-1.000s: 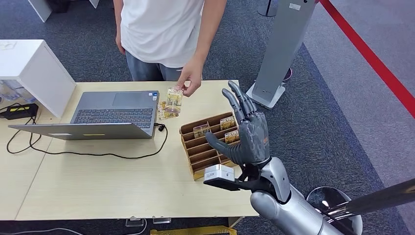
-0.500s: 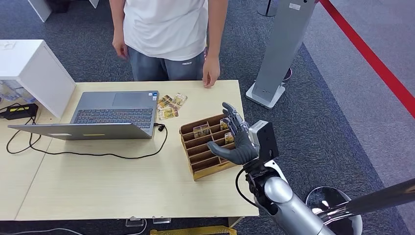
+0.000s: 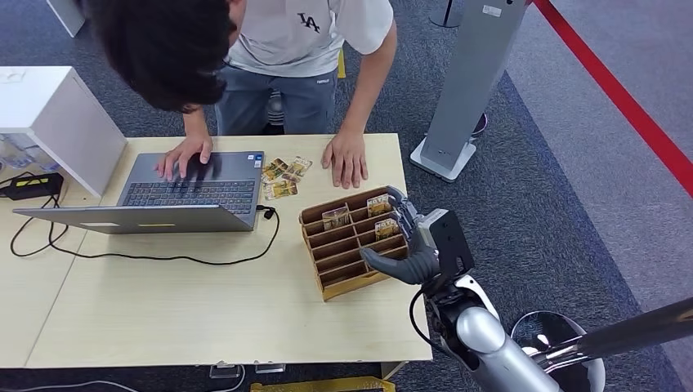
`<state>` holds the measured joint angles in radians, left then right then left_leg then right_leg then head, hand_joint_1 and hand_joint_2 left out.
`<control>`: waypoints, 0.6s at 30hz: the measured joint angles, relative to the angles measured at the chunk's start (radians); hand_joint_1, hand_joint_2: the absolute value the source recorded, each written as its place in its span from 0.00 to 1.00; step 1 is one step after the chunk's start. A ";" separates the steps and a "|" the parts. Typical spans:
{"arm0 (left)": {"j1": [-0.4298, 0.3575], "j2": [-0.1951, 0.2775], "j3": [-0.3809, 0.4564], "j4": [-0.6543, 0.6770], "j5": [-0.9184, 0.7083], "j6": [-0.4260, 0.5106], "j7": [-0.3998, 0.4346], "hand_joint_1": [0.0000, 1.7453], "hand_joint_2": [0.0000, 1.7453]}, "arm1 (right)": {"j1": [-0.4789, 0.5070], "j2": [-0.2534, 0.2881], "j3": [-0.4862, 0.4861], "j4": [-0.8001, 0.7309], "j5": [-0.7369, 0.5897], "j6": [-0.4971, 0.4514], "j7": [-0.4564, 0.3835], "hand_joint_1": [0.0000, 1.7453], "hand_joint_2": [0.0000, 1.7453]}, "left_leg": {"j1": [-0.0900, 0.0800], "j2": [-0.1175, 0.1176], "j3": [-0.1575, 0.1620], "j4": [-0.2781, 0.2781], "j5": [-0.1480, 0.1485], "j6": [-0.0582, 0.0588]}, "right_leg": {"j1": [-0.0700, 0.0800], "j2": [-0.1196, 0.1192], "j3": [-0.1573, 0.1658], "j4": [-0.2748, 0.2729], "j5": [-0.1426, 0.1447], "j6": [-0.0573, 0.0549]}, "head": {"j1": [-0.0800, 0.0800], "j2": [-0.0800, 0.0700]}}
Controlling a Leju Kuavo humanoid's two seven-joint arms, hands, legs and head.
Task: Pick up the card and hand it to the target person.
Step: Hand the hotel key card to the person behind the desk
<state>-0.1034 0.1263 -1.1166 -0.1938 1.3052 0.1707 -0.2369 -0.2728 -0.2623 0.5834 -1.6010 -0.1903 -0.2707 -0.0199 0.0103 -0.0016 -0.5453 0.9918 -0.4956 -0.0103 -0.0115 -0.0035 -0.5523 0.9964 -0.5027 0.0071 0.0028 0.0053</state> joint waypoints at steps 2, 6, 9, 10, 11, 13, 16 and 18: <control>0.000 0.000 0.000 0.000 0.000 -0.001 0.000 0.00 0.00 | 0.020 -0.008 -0.009 -0.013 0.022 0.013 0.026 0.00 1.00 | 0.000 0.000 0.000 0.000 0.000 0.000 | 0.000 0.000 0.000 0.000 0.000 0.000 | 0.000 0.000; 0.000 0.000 0.000 0.000 -0.002 -0.004 0.002 0.00 0.00 | 0.056 -0.022 -0.023 -0.037 0.043 0.035 0.054 0.00 1.00 | 0.000 0.000 0.000 0.000 0.000 0.000 | 0.000 0.000 0.000 0.000 0.000 0.000 | 0.001 0.000; 0.000 0.000 0.000 0.000 -0.006 -0.005 0.003 0.00 0.00 | 0.079 -0.031 -0.038 -0.053 0.047 0.047 0.063 0.00 1.00 | 0.000 0.000 0.000 0.000 0.000 0.000 | 0.000 0.000 0.000 0.000 0.000 0.000 | 0.001 0.000; 0.000 0.000 0.000 0.000 -0.009 -0.006 0.003 0.00 0.00 | 0.084 -0.033 -0.041 -0.057 0.048 0.050 0.065 0.00 1.00 | 0.000 0.000 0.000 0.000 0.000 0.000 | 0.000 0.000 0.000 0.000 0.000 0.000 | 0.001 0.000; 0.000 0.000 0.000 0.000 -0.011 -0.006 0.004 0.00 0.00 | 0.089 -0.035 -0.045 -0.061 0.048 0.053 0.066 0.00 1.00 | 0.000 0.000 0.000 0.000 0.000 0.000 | 0.000 0.000 0.000 0.000 0.000 0.000 | 0.001 0.000; 0.000 0.000 0.000 0.000 -0.014 -0.006 0.004 0.00 0.00 | 0.097 -0.038 -0.053 -0.068 0.050 0.058 0.067 0.00 1.00 | 0.000 0.000 0.000 0.000 0.000 0.000 | 0.000 0.000 0.000 0.000 0.000 0.000 | 0.001 0.000; 0.000 0.000 0.000 0.000 -0.016 -0.008 0.004 0.00 0.00 | 0.102 -0.041 -0.065 -0.074 0.050 0.065 0.067 0.00 1.00 | 0.000 0.000 0.000 0.000 0.000 0.000 | 0.000 0.000 0.000 0.000 0.000 0.000 | 0.000 0.000; 0.000 0.000 0.000 0.000 -0.016 -0.008 0.003 0.00 0.00 | 0.103 -0.043 -0.070 -0.077 0.048 0.070 0.068 0.00 1.00 | 0.000 0.000 0.000 0.000 0.000 0.000 | 0.000 0.000 0.000 0.000 0.000 0.000 | 0.000 0.000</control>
<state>-0.1038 0.1263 -1.1170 -0.1938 1.2894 0.1630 -0.2338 -0.1695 -0.3048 0.5136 -1.6778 -0.1424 -0.2008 0.0477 0.0103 -0.0015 -0.5452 0.9918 -0.4955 -0.0103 -0.0115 -0.0034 -0.5521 0.9964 -0.5027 0.0071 0.0029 0.0053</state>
